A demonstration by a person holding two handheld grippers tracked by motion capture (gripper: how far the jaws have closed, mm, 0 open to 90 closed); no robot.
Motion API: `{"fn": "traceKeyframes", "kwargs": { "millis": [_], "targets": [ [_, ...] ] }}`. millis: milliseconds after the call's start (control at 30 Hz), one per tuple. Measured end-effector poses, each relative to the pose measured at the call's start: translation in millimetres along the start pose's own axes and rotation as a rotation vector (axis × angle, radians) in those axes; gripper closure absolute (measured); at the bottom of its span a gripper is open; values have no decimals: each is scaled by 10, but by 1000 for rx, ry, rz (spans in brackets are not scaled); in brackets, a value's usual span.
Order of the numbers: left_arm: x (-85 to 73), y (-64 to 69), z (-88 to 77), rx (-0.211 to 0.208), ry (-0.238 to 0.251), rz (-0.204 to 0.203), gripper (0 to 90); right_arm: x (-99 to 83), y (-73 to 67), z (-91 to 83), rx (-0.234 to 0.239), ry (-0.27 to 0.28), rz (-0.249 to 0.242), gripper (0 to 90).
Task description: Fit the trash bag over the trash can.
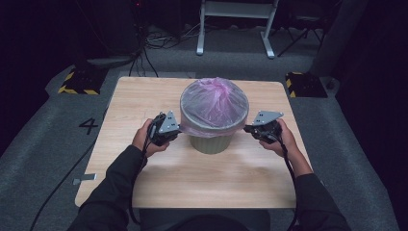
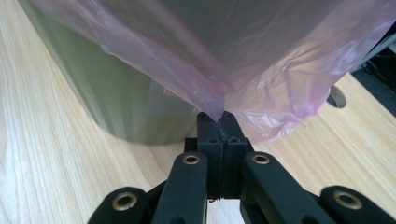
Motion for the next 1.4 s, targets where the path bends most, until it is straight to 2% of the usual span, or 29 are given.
{"fn": "traceKeyframes", "kwargs": {
  "millis": [200,300,400,500,600,700,767,800,833,867,900,933,967,1033,1067,1100,1133,1167,1200,1233,1267,1300,1333,1400],
  "targets": [
    [-116,90,81,-24,-34,14,895,-123,-17,84,29,-35,16,900],
    [-160,111,115,-22,-54,26,895,-189,-14,141,38,-55,25,900],
    [-254,145,205,-50,-84,18,894,-295,16,254,39,-101,43,900],
    [-301,163,262,-54,-95,10,894,-317,33,295,39,-110,53,900],
    [-396,153,342,-58,-122,-26,878,-372,53,375,46,-139,60,900],
    [-450,137,364,-55,-136,-37,794,-430,72,425,46,-158,74,900],
    [-512,87,365,-11,-168,-104,576,-464,88,432,46,-153,89,900],
    [-536,62,349,-12,-184,-136,457,-478,97,425,48,-141,102,900],
    [-562,42,323,-13,-189,-166,386,-496,105,412,55,-132,116,900],
    [-562,42,323,-13,-189,-166,306,-496,105,412,55,-132,116,900],
    [-598,27,274,-5,-189,-190,306,-514,114,396,56,-126,126,900],
    [-653,26,196,4,-178,-216,229,-544,125,352,67,-98,153,900],
    [-653,26,196,4,-178,-216,214,-544,125,352,67,-98,153,900],
    [-756,43,54,-18,-190,-274,187,-586,134,293,67,-65,180,775],
    [-756,43,54,-18,-190,-274,184,-586,134,293,67,-65,180,775],
    [-800,47,9,-34,-207,-301,184,-601,143,269,61,-50,198,721],
    [-834,56,-30,-39,-214,-311,184,-645,137,186,85,-33,199,694],
    [-865,74,-62,-46,-221,-319,184,-645,137,186,85,-33,199,694],
    [-916,99,-106,-42,-233,-322,183,-667,125,114,118,-12,199,600],
    [-916,99,-106,-42,-233,-322,184,-676,120,74,131,-7,202,561],
    [-962,127,-146,-35,-244,-320,187,-684,122,29,124,-3,205,493],
    [-962,127,-146,-35,-244,-320,185,-684,122,29,124,-3,205,493],
    [-1001,156,-171,-29,-261,-329,188,-689,132,-49,116,19,219,400],
    [-1041,191,-177,-16,-293,-314,192,-667,137,-136,120,72,236,309]
  ]
}}
Point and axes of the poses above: each handheld gripper's, and its own axes: z roughly forward along the jaws, x roughly out of its top, y roughly to its right, the point moved 4 cm from there along z, roughly forward along the jaws, and after that the axes turned 13 degrees about x, right-handed, at the moved point
